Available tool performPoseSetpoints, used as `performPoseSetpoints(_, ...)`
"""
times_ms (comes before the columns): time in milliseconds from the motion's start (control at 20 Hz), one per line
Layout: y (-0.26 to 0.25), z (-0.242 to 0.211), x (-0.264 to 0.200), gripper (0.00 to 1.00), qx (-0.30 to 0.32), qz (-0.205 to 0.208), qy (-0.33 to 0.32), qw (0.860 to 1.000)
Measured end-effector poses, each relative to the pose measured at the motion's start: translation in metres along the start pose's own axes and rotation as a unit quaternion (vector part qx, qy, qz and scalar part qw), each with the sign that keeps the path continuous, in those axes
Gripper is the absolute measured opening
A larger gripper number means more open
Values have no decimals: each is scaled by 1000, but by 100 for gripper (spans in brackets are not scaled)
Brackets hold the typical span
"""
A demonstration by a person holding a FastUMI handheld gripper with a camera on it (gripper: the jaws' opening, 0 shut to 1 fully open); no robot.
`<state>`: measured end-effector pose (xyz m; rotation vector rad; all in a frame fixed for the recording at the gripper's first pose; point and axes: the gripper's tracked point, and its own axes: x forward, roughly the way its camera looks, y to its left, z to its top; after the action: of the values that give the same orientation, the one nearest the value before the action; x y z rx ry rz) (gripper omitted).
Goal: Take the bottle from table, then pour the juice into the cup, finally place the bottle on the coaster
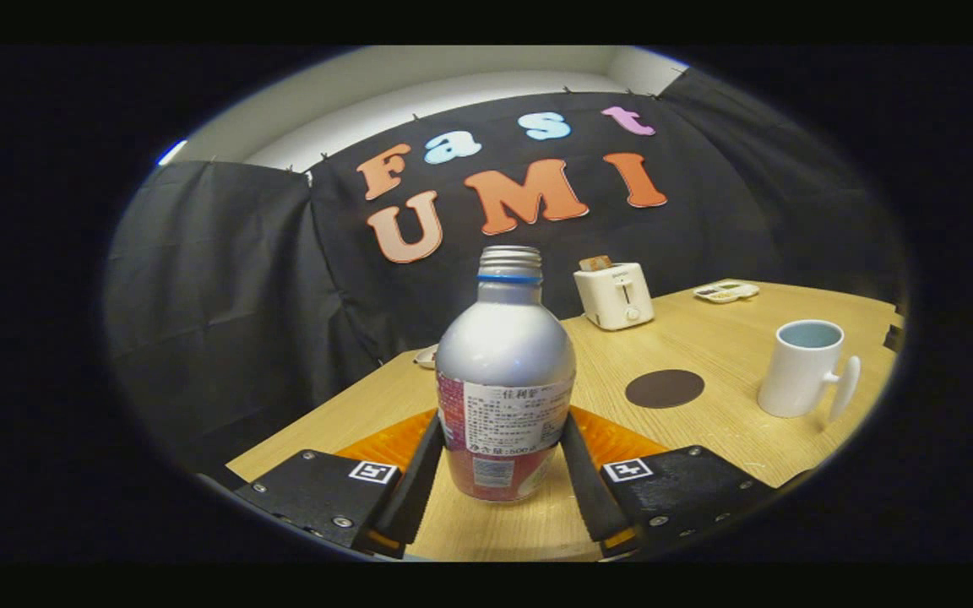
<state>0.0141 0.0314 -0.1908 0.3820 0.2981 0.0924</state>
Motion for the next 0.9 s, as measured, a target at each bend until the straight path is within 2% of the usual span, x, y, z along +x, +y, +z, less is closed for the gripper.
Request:
performPoseSetpoints(300, 3, 19, 8, 74, 90, 18, 2, 996)
performPoseSetpoints(550, -12, 25, 13, 74, 139, 2, 7, 990)
performPoseSetpoints(900, -24, 39, 11, 73, 278, 13, -3, 961)
